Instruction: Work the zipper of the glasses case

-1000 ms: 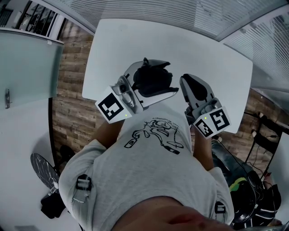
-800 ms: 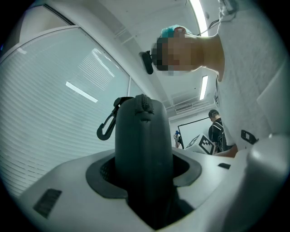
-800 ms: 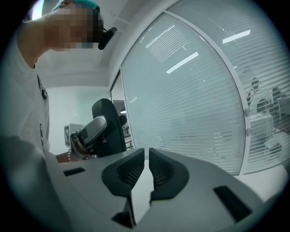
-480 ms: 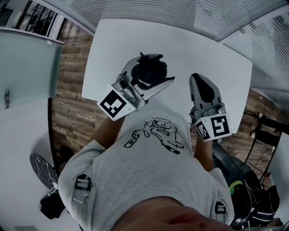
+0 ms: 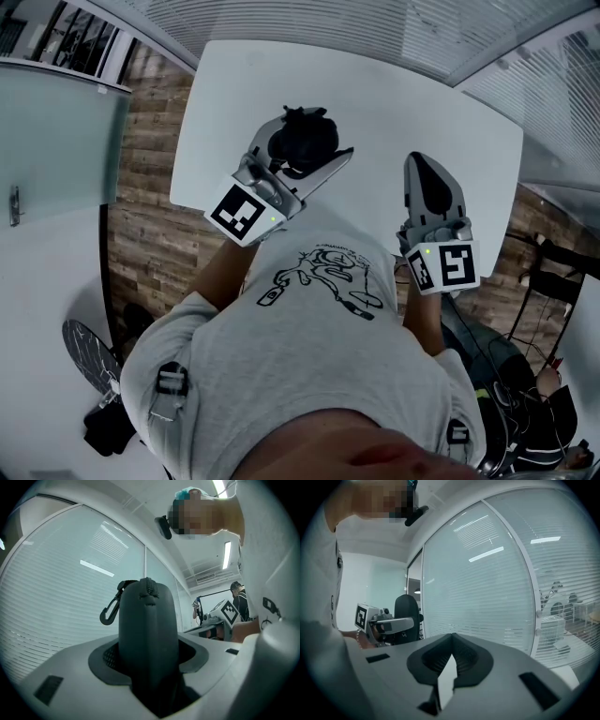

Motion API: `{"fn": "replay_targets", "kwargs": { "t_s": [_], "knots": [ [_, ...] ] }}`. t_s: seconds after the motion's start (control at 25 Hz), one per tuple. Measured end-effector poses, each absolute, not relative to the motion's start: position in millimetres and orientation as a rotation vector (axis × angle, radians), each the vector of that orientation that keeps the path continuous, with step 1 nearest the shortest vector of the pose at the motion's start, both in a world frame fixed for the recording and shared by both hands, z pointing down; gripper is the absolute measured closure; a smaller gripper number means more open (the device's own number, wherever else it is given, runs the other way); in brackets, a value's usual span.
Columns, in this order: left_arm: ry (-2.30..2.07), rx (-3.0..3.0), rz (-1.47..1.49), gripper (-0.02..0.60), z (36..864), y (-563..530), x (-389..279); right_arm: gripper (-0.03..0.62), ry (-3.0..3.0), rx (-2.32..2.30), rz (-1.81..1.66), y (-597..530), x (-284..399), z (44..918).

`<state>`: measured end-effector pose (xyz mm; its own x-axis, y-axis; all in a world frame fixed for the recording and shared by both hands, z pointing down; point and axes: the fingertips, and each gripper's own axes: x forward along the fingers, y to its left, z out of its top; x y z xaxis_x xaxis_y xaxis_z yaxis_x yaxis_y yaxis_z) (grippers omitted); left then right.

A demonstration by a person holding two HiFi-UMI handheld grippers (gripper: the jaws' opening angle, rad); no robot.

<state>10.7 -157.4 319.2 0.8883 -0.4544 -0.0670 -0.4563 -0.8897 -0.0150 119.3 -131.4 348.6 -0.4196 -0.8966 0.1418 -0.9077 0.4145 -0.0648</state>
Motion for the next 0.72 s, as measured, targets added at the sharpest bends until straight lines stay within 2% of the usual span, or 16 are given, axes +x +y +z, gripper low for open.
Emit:
{"fn": "replay_targets", "kwargs": {
  "t_s": [0.72],
  "knots": [
    [0.799,-3.011,0.087,0.333,319.9,-164.0,2.8,0.591,-2.508,1.687,0.129,-130.7,122.2,346.5]
  ]
}}
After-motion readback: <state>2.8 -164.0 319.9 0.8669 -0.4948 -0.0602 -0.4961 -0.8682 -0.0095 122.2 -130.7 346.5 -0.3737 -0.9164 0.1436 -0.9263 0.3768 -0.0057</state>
